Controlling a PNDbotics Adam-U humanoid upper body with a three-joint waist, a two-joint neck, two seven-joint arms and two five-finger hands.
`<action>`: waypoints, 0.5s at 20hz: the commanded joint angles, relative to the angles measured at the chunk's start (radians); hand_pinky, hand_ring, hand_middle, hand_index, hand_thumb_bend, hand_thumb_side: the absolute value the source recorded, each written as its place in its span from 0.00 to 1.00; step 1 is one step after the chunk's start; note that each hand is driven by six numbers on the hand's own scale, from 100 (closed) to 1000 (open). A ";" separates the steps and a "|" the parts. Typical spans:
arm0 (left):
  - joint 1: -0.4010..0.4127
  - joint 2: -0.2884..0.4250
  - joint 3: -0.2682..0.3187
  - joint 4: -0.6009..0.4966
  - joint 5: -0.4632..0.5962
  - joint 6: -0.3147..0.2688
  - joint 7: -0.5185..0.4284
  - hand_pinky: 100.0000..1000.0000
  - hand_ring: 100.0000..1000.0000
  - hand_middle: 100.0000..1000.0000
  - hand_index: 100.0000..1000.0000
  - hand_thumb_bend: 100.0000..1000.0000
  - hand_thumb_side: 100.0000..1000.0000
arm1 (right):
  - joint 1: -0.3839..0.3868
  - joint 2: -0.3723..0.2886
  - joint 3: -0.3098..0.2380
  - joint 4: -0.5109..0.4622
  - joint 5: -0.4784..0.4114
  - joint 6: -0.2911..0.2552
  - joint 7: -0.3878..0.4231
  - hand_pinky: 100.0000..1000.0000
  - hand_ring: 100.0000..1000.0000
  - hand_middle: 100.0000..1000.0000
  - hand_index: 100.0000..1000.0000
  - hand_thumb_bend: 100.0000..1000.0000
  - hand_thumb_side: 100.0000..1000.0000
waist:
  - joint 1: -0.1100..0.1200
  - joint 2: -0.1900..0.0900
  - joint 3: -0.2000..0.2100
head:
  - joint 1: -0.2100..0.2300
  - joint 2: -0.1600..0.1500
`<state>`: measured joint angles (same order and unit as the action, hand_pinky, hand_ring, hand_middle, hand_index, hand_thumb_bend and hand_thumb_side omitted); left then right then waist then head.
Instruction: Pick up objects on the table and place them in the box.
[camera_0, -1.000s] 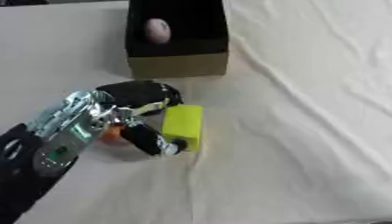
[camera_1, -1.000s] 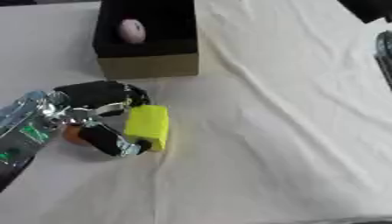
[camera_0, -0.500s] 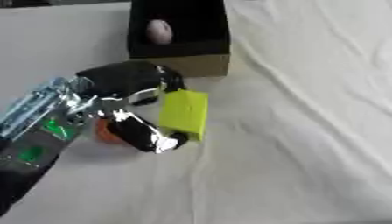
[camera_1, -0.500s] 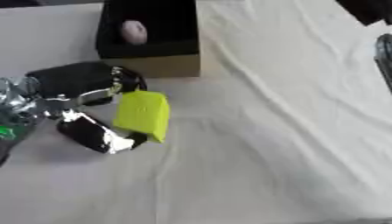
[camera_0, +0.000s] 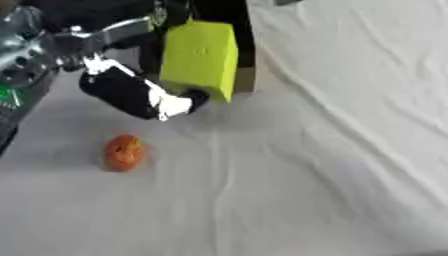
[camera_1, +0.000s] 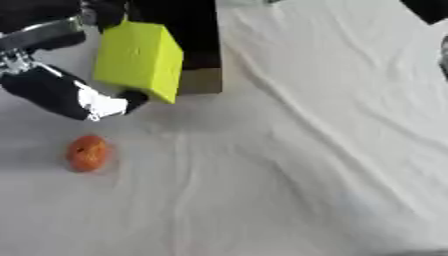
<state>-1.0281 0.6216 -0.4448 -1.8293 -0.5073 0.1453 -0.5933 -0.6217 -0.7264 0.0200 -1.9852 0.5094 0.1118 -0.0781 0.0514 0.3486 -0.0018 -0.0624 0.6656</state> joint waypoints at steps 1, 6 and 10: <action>-0.041 0.003 0.044 0.064 -0.002 -0.018 0.036 0.64 0.73 0.70 0.70 0.00 0.48 | -0.023 -0.012 -0.002 -0.015 -0.001 -0.008 0.006 0.84 0.85 0.66 0.79 0.00 0.97 | -0.002 -0.014 -0.012 | 0.020 -0.022; -0.082 -0.044 0.081 0.180 -0.054 -0.037 0.083 0.64 0.73 0.69 0.70 0.00 0.48 | -0.042 -0.003 0.001 -0.015 -0.014 -0.033 0.002 0.84 0.85 0.66 0.79 0.00 0.96 | 0.003 0.001 -0.035 | 0.067 -0.029; -0.104 -0.073 0.114 0.274 -0.110 -0.050 0.123 0.64 0.73 0.69 0.70 0.00 0.48 | -0.064 0.003 0.008 -0.015 -0.029 -0.065 -0.010 0.84 0.85 0.66 0.79 0.00 0.96 | 0.009 0.017 -0.053 | 0.113 -0.042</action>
<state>-1.1086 0.5436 -0.3577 -1.5735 -0.5999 0.0995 -0.4857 -0.6695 -0.7081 0.0322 -1.9852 0.4906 0.0574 -0.0841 0.0643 0.3877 -0.0568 0.0346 0.6371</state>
